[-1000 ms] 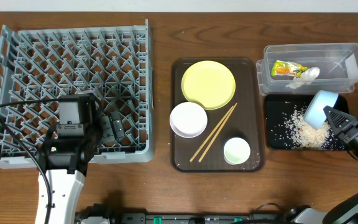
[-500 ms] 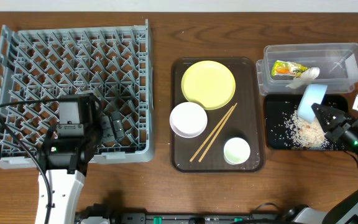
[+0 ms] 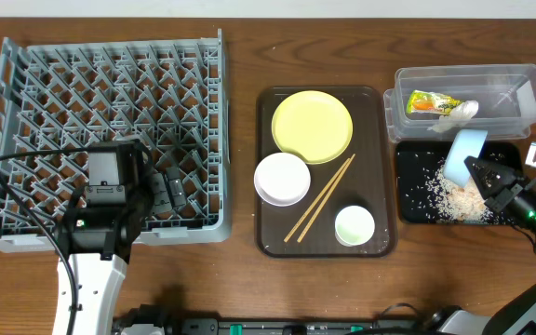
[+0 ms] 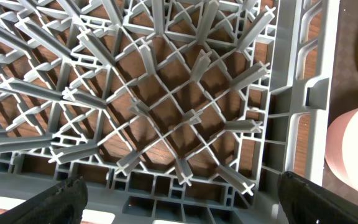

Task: Sort waste into correct bins and load items into the dishwasher rack
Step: 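Tilt the blue bowl with the right gripper to pour rice onto the black tray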

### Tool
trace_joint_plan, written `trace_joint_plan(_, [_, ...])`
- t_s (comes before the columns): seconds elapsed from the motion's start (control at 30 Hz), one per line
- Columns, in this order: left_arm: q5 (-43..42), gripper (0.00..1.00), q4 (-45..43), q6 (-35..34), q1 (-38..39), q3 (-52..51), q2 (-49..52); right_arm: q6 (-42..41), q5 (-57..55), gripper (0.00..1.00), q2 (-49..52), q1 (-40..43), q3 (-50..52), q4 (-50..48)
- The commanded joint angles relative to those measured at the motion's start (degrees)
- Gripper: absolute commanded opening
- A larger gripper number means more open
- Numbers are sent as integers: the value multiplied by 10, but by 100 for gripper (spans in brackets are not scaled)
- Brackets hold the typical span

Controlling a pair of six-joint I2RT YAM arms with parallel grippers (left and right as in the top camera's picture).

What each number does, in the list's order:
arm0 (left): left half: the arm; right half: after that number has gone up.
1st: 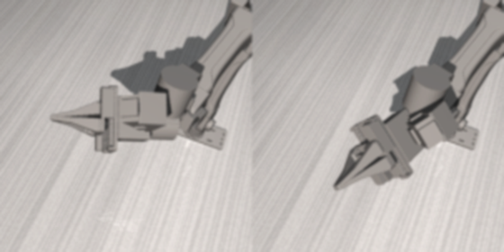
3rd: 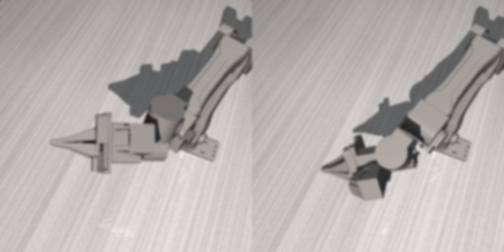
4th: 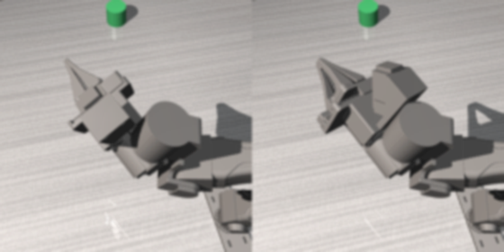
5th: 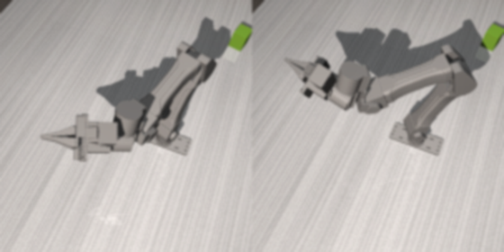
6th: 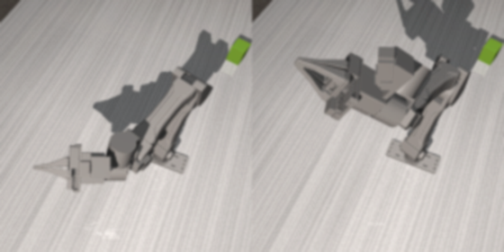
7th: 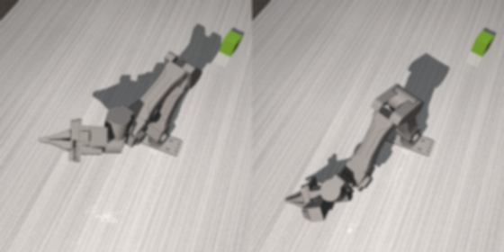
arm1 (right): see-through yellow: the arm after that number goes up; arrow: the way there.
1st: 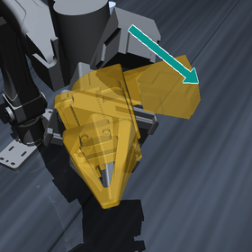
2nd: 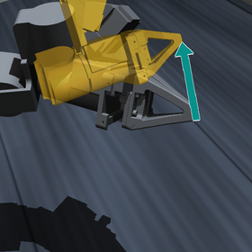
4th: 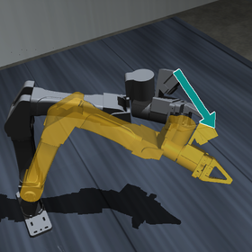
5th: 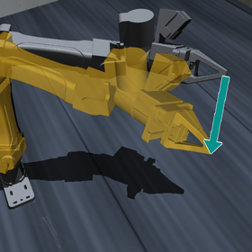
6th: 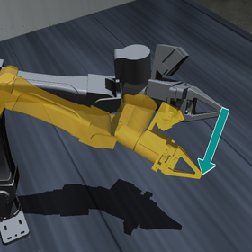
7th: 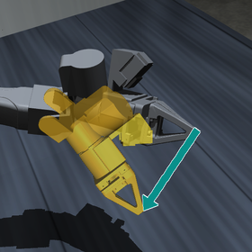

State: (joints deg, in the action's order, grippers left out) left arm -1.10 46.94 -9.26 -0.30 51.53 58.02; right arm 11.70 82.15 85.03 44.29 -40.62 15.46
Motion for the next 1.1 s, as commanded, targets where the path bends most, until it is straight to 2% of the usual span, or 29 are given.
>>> trace_joint_plan(0.0, [3,99,2,-7,1,12,0,-62,8,1,-2,-7,2,-6])
trace_joint_plan(0.07, [3,99,2,-7,1,12,0,-143,-24,1,-2,-5,2,-11])
trace_joint_plan(0.2, [3,99,2,-7,1,12,0,-181,53,1,-2,0,2,-50])
trace_joint_plan(0.3, [3,99,2,-7,1,12,0,-251,72,1,-2,0,2,-70])
trace_joint_plan(0.4, [3,99,2,-7,1,12,0,-345,39,1,0,0,2,-71])
trace_joint_plan(0.57, [3,99,2,-7,1,12,0,-446,-12,1,1,2,2,-73])
trace_joint_plan(0.77, [3,99,2,-7,1,12,0,-479,-28,1,1,21,2,-89])
trace_joint_plan(1.07, [3,99,2,-7,1,12,0,-524,-87,1,1,49,2,-61])
